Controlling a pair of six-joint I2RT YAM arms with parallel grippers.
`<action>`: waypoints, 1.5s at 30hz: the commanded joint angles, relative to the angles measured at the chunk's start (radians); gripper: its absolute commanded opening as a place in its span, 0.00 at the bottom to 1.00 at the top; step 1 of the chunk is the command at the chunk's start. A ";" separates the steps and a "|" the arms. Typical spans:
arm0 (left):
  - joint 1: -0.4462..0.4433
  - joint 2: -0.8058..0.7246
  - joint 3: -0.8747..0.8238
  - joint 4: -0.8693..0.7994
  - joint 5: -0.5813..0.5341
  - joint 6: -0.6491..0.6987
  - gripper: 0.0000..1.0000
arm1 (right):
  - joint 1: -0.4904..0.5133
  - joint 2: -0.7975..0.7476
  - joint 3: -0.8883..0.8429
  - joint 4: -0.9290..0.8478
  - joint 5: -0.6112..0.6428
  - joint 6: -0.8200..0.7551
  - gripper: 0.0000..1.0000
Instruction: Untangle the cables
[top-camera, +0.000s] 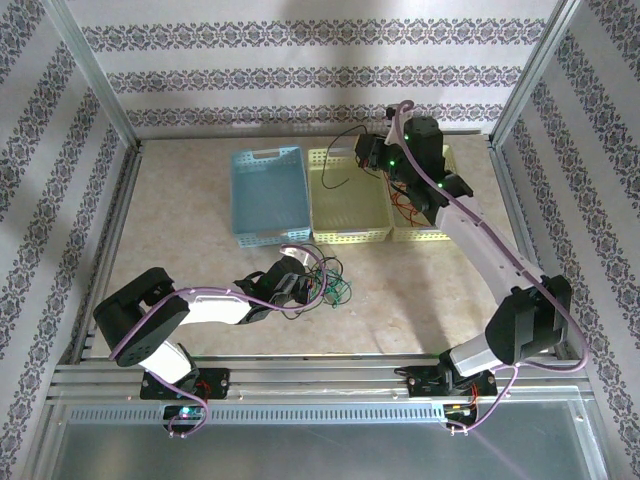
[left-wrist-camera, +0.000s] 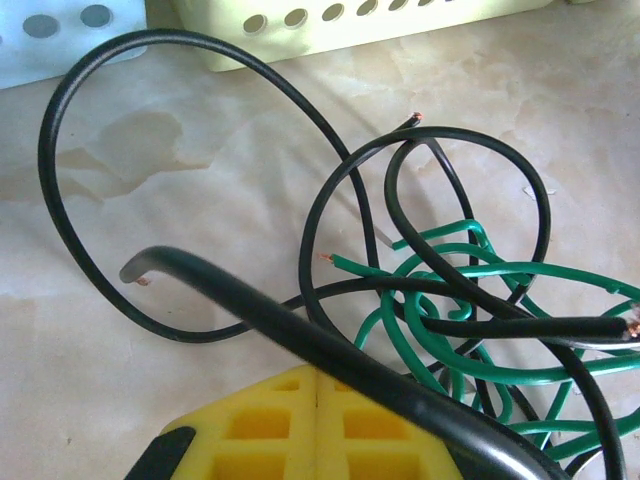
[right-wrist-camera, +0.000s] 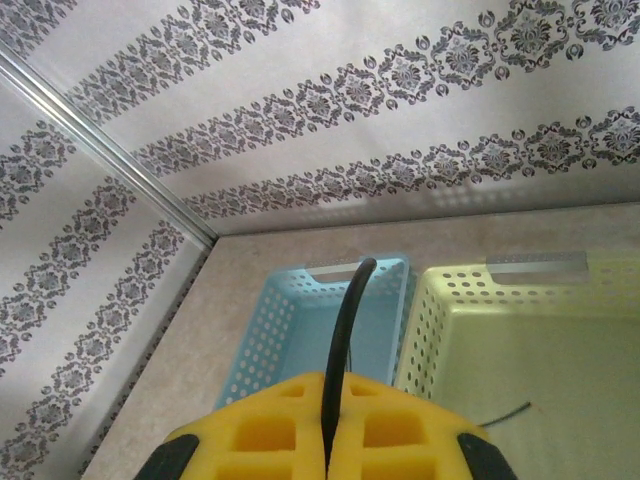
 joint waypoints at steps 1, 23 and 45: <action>-0.019 -0.025 -0.004 0.001 -0.026 -0.010 0.00 | 0.000 0.057 0.012 0.014 -0.010 -0.008 0.00; -0.021 -0.008 0.054 -0.030 -0.009 0.049 0.00 | -0.043 0.173 -0.111 -0.021 0.064 0.069 0.46; -0.002 -0.118 0.015 0.032 0.008 0.077 0.47 | 0.232 -0.191 -0.542 -0.272 -0.005 -0.198 0.47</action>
